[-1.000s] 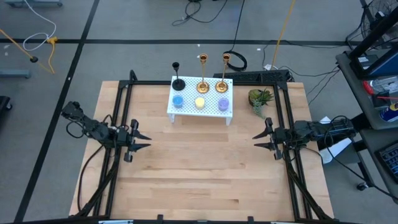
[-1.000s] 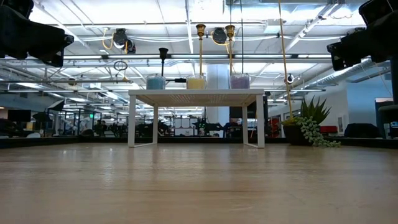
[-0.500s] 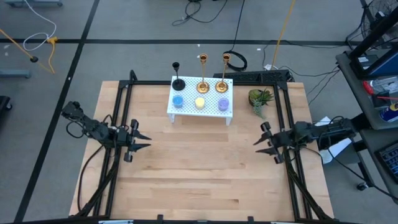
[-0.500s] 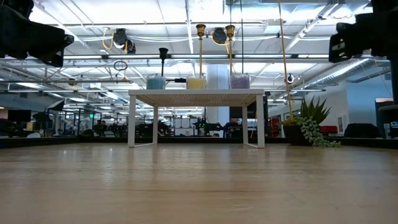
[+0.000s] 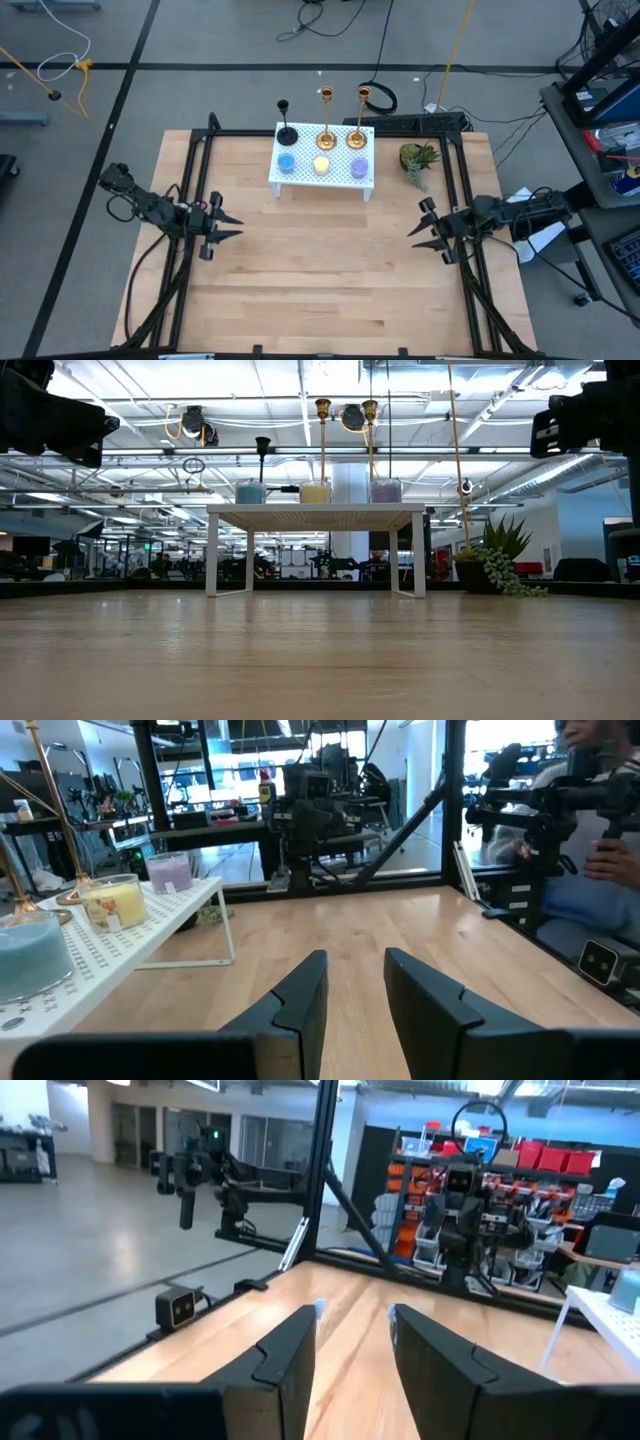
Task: Pick & Place candle stick holders
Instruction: Return to Home Position
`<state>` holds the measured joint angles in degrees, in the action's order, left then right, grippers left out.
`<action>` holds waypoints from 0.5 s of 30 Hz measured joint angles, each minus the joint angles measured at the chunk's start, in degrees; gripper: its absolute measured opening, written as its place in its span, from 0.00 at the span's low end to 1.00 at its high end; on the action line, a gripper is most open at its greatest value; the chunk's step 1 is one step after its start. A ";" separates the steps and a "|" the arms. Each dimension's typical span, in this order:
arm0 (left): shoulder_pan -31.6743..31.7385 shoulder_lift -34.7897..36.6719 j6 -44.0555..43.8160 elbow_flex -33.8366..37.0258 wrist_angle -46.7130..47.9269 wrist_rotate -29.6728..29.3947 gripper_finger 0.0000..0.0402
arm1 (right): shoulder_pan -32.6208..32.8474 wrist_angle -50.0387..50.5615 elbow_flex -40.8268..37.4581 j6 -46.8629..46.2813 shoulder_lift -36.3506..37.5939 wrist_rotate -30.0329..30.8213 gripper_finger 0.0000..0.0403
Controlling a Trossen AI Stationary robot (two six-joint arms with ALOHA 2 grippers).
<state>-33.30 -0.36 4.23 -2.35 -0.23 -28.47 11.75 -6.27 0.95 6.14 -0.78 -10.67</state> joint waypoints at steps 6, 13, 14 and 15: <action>-0.01 -0.01 0.00 0.00 0.02 0.00 0.28 | 0.00 1.86 -0.07 0.83 -0.02 0.08 0.33; -0.02 0.00 0.00 0.00 0.02 0.00 0.28 | 0.00 1.81 -0.09 0.56 -0.02 0.08 0.33; -0.02 0.00 0.00 0.00 0.02 0.01 0.28 | 0.00 1.80 -0.09 0.59 -0.02 0.08 0.33; -0.01 0.00 0.00 0.00 0.02 0.00 0.28 | 0.00 1.80 -0.09 0.61 -0.02 0.08 0.33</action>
<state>-33.31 -0.36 4.23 -2.35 -0.21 -28.47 11.75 -4.47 0.86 6.74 -0.80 -10.59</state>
